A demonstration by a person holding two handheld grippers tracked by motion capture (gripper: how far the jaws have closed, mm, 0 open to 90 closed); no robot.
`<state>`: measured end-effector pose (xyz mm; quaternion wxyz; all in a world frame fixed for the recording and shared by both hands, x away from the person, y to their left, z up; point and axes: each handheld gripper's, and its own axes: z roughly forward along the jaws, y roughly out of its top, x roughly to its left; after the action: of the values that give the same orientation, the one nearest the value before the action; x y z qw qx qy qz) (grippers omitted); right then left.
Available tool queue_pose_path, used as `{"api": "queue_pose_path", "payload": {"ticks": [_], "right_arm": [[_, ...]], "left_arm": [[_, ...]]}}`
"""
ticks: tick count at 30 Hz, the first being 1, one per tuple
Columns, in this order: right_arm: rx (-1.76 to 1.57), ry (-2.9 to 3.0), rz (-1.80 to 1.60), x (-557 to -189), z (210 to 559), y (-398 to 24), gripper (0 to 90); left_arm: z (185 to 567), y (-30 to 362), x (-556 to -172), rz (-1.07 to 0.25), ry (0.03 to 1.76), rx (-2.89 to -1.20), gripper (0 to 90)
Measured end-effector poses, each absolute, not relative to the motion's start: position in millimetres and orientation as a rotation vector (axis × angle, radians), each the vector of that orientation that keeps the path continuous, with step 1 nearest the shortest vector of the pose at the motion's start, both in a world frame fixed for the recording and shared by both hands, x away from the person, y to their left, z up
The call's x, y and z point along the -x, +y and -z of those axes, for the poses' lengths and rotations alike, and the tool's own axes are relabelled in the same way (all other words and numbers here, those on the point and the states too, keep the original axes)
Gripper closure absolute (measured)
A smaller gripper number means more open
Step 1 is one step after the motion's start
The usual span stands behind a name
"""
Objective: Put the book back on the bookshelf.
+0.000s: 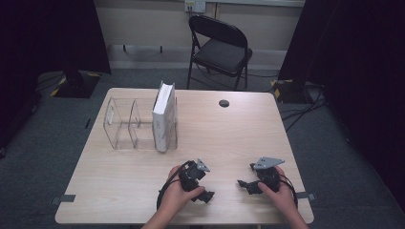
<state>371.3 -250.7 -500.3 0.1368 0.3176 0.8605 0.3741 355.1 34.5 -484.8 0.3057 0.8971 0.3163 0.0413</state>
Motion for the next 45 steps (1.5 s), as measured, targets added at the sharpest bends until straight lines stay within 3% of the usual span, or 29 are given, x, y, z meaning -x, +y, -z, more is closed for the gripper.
{"api": "queue_pose_path", "payload": {"ticks": [12,45], "right_arm": [[-0.919,2.490,-1.083,-371.2,500.3,-250.7,12.2],[-0.917,2.491,-1.083,-371.3,500.4,-250.7,12.2]], "left_arm": [[491.9,32.6,-346.3,-0.243,0.755,-2.382,0.0],[501.5,41.4,-342.6,-0.285,0.696,-2.271,0.0]]}}
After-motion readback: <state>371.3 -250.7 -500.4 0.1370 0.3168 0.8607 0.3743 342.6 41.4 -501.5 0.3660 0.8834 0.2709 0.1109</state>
